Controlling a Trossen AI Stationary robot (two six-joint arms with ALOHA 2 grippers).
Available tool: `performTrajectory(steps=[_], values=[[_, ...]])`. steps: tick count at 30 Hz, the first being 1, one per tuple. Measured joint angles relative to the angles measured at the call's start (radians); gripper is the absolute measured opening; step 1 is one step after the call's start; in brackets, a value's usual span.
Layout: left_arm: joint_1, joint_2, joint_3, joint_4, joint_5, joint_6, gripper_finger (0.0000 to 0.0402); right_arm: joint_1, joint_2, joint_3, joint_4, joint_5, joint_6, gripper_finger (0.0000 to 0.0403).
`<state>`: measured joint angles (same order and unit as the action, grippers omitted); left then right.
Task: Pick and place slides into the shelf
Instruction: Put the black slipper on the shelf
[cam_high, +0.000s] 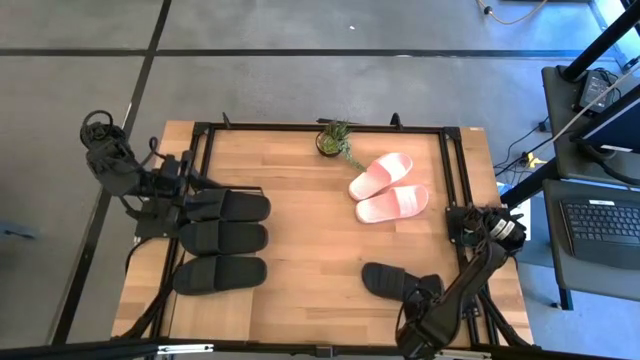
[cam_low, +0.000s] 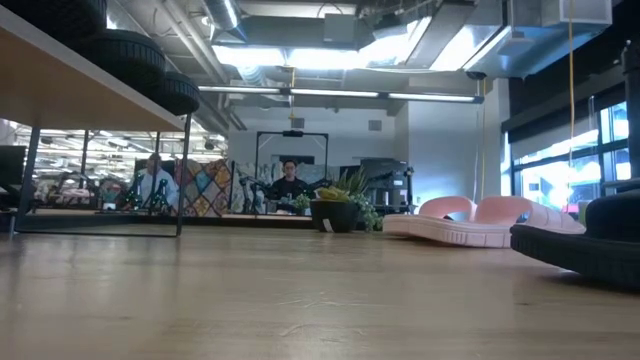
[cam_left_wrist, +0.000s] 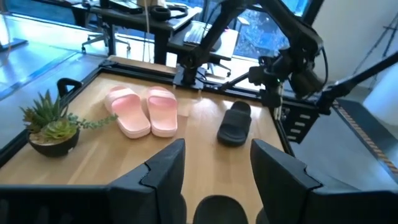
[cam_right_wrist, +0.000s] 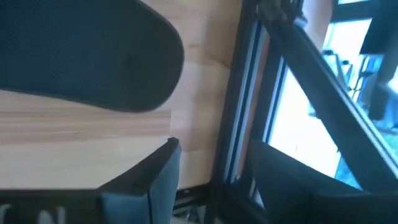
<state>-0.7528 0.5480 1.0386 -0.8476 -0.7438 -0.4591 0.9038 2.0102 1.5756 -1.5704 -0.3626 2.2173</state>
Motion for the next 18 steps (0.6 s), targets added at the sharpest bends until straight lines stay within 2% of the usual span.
performTrajectory(steps=[2, 6, 10, 18], values=[[0.0, 0.0, 0.0, 0.002, -0.012, -0.002, 0.0175, -0.001, 0.0, -0.015, 0.0, 0.0, -0.004, 0.0195], [0.0, 0.0, 0.0, 0.018, -0.034, -0.002, 0.0175, -0.001, 0.0, -0.058, 0.002, 0.025, 0.143, 0.0195], [0.0, 0.0, 0.0, 0.032, -0.047, -0.002, 0.0175, -0.001, -0.001, -0.089, 0.018, 0.055, 0.156, 0.0195], [0.0, 0.0, 0.0, 0.034, -0.061, -0.001, 0.0175, -0.001, -0.155, -0.325, 0.292, 0.124, 0.179, 0.0195]])
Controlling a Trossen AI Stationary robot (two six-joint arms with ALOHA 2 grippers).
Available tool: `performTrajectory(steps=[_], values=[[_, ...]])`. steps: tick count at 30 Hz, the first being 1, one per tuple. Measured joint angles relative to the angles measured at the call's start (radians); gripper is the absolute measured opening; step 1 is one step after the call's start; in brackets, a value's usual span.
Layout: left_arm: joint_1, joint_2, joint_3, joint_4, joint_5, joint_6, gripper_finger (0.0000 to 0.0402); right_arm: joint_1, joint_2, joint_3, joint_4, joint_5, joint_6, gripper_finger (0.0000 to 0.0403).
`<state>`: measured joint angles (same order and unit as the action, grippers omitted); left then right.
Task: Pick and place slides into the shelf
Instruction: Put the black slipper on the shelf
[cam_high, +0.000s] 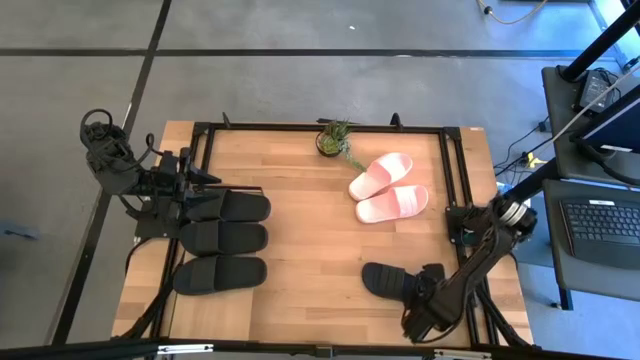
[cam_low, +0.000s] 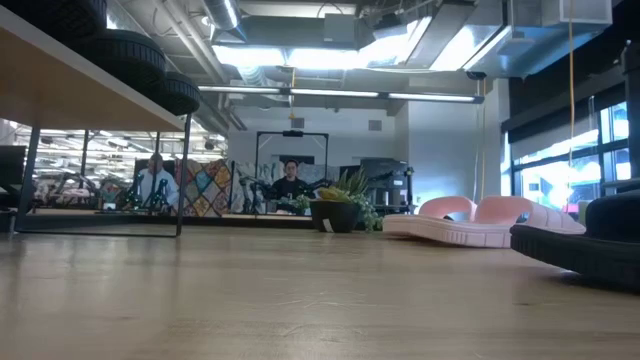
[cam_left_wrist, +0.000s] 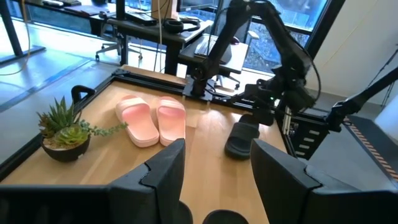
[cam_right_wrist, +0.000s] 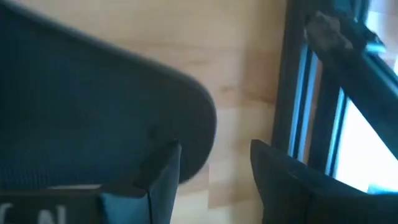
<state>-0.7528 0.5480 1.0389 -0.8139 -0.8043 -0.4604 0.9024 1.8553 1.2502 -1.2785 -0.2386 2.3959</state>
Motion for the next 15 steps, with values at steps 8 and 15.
performTrajectory(steps=[8, 15], values=[[0.0, 0.0, 0.0, 0.0, 0.003, -0.009, 0.0175, -0.004, -0.173, -0.221, 0.241, 0.059, -0.004, 0.0195], [0.0, 0.0, 0.0, 0.0, 0.004, -0.028, 0.0175, 0.007, -0.209, -0.336, 0.439, 0.077, -0.015, 0.0195]])
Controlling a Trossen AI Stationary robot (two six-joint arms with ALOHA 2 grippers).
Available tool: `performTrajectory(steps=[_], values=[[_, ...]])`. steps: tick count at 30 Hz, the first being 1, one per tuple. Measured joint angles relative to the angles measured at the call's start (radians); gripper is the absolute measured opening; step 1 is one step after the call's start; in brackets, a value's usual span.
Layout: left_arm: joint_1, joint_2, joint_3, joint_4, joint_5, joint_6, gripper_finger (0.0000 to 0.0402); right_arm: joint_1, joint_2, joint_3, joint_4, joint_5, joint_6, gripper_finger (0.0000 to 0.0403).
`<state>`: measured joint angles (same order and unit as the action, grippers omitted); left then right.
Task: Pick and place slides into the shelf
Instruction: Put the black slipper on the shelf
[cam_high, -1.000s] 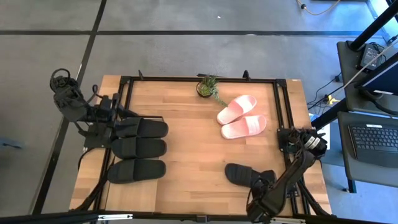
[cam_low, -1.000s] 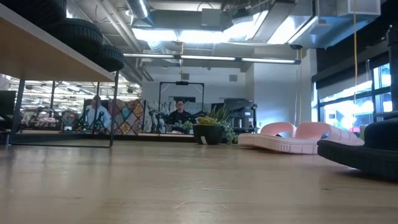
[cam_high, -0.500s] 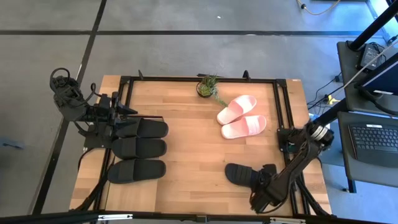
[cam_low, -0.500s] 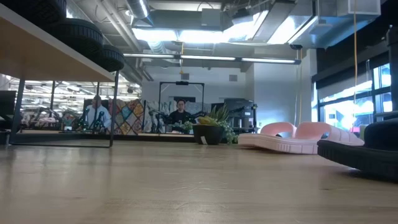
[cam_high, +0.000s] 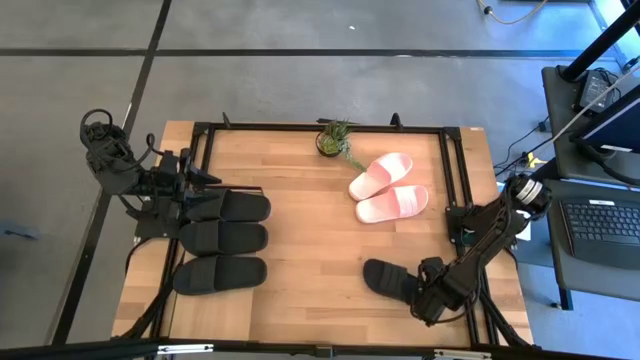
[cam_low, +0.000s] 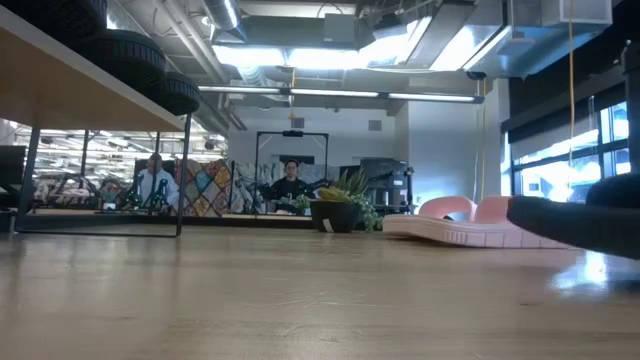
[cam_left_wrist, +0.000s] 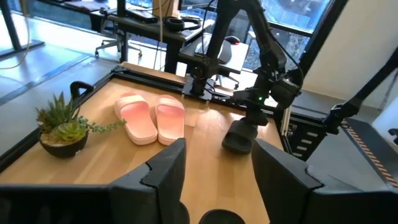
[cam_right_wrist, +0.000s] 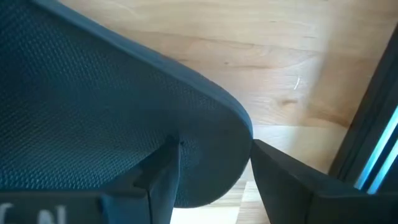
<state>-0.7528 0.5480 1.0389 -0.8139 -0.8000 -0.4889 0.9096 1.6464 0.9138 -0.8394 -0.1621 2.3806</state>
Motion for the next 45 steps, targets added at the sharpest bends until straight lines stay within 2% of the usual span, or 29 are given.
performTrajectory(steps=[13, 18, 33, 37, 45], values=[[0.0, 0.0, 0.0, 0.0, -0.002, -0.006, 0.0175, 0.018, 0.002, 0.005, -0.023, -0.026, -0.007, 0.0195], [0.0, 0.0, 0.0, 0.0, -0.002, -0.006, 0.0175, 0.018, 0.002, 0.005, -0.025, -0.005, -0.078, 0.0195], [0.0, 0.0, 0.0, 0.0, -0.003, -0.006, 0.0175, 0.018, 0.002, 0.004, -0.019, -0.004, -0.078, 0.0194], [0.0, 0.0, 0.0, 0.0, -0.003, -0.005, 0.0175, 0.017, 0.003, 0.003, -0.015, -0.004, -0.082, 0.0165], [0.0, 0.0, 0.0, 0.0, -0.004, 0.002, 0.0175, 0.018, 0.003, 0.003, 0.002, -0.018, -0.088, 0.0053]])
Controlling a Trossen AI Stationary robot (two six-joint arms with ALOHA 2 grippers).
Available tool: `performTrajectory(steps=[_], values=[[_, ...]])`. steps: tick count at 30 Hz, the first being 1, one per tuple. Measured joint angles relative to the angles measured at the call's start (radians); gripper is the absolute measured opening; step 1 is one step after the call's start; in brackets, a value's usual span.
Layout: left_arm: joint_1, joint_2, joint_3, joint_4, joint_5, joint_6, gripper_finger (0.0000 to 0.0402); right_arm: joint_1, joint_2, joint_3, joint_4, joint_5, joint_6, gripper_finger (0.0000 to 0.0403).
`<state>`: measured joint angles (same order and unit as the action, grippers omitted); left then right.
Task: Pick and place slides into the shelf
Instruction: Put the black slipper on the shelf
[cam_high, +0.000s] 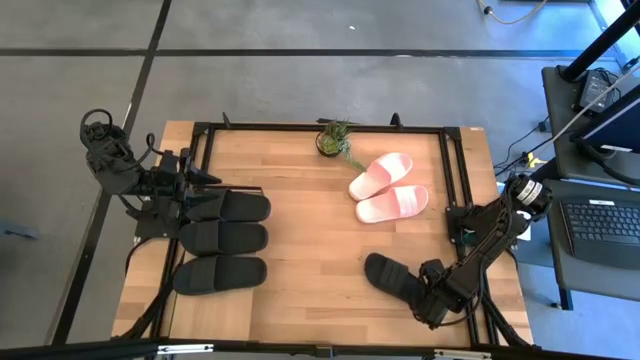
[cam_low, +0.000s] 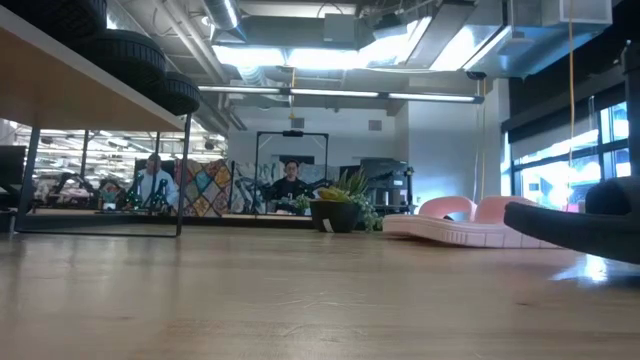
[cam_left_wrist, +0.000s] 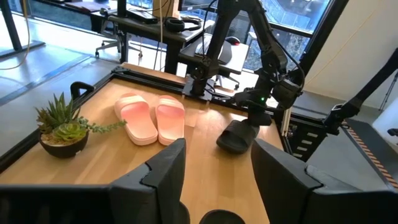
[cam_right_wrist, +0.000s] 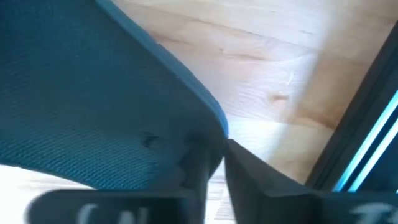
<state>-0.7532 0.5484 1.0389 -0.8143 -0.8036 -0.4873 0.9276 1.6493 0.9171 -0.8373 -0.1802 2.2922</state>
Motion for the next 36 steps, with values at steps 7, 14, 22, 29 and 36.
performTrajectory(steps=[7, 14, 22, 29, 36], values=[[0.0, 0.0, 0.0, 0.0, 0.0, 0.0, 0.0175, 0.0, 0.0, 0.0, -0.002, 0.002, -0.046, 0.0014], [0.0, 0.0, 0.0, 0.0, 0.0, 0.001, 0.0175, 0.0, 0.0, 0.001, -0.017, 0.012, -0.049, 0.0021], [0.0, 0.0, 0.0, 0.0, 0.0, 0.001, 0.0175, 0.0, 0.0, 0.001, -0.017, 0.014, -0.024, 0.0004], [0.0, 0.0, 0.0, 0.0, 0.0, 0.0, 0.0175, -0.002, -0.019, 0.001, 0.005, 0.09, -0.023, 0.0002], [0.0, 0.0, 0.0, 0.0, 0.0, 0.0, 0.0175, -0.009, -0.091, 0.0, -0.018, 0.198, -0.027, 0.0001]])
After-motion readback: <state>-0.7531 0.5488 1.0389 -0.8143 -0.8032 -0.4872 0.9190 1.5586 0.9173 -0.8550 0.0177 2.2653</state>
